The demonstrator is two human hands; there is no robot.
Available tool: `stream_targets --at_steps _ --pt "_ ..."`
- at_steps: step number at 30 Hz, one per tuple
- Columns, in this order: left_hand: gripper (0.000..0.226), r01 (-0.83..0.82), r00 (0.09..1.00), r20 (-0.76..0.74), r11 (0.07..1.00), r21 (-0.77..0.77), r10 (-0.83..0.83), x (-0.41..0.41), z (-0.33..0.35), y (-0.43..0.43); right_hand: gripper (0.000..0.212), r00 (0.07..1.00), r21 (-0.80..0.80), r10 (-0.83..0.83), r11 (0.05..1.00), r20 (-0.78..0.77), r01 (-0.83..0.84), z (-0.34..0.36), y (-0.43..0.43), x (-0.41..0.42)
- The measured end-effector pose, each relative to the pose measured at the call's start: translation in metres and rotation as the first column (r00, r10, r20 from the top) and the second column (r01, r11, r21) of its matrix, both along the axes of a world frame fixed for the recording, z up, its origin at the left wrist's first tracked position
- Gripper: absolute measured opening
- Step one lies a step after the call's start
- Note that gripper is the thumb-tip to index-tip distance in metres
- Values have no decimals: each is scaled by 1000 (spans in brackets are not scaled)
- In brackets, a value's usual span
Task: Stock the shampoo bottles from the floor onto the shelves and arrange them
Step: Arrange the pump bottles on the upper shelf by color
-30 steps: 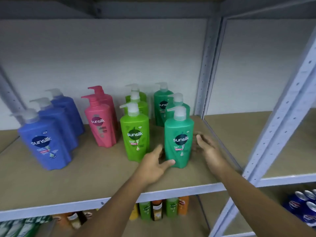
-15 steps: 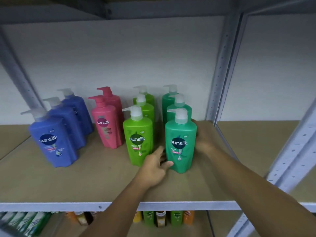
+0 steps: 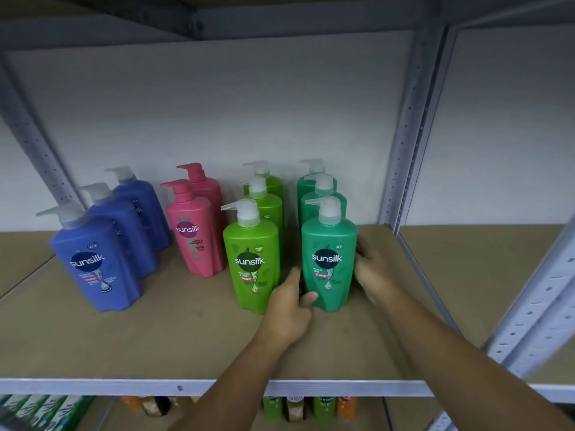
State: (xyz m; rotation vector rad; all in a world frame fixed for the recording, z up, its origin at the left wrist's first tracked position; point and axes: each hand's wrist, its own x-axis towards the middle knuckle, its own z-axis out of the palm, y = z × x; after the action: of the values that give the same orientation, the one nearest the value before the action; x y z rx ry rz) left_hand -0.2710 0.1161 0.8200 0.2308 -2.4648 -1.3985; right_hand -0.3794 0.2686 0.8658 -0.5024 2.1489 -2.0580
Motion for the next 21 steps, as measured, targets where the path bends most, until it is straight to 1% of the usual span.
stream_targets --at_steps 1,3,5,7,9,11,13,15,17,18,19,20,21 --pt "36 -11 1000 -9 1000 -3 11 -1 0 2 18 999 -35 -29 999 12 30 -2 1 5" --pt "37 -24 999 -27 1000 -11 23 -4 1 4 29 999 -85 -45 995 5 45 -5 6 20" --pt "42 -17 999 -33 1000 -2 17 -6 0 4 32 1000 -116 -15 993 8 16 -6 12 27" --pt "45 -7 1000 -25 1000 12 7 -8 -3 2 29 1000 -116 10 993 -7 -11 -6 13 26" --pt "46 -8 1000 -24 1000 9 8 -8 -4 0 23 1000 -126 -23 992 12 25 -6 12 12" --pt "46 -19 1000 -21 1000 2 19 -8 -3 1 30 997 -101 -26 994 71 33 2 7 -1" --pt "47 -30 999 -15 1000 -4 30 -7 -2 2 34 989 -66 51 997 137 -42 10 -1 -10" --pt "48 -41 999 -13 999 -19 41 -6 -1 2 35 966 -75 113 992 234 -98 15 -9 -17" --pt "46 -53 999 -13 998 -37 53 -6 0 3 46 942 -118 160 984 294 -130 15 -12 -22" --pt "46 -60 998 -16 997 -45 59 -5 0 4 54 933 -130 181 981 311 -147 14 -13 -26" --pt "45 -66 998 -21 997 -50 65 -5 0 4 58 928 -132 193 979 319 -158 15 -13 -26" --pt "45 -68 997 -27 996 -53 66 -4 -1 4 54 928 -132 198 978 315 -164 15 -14 -26" --pt "45 -68 997 -28 996 -55 66 -5 -1 4 45 933 -121 195 979 301 -166 15 -14 -26"
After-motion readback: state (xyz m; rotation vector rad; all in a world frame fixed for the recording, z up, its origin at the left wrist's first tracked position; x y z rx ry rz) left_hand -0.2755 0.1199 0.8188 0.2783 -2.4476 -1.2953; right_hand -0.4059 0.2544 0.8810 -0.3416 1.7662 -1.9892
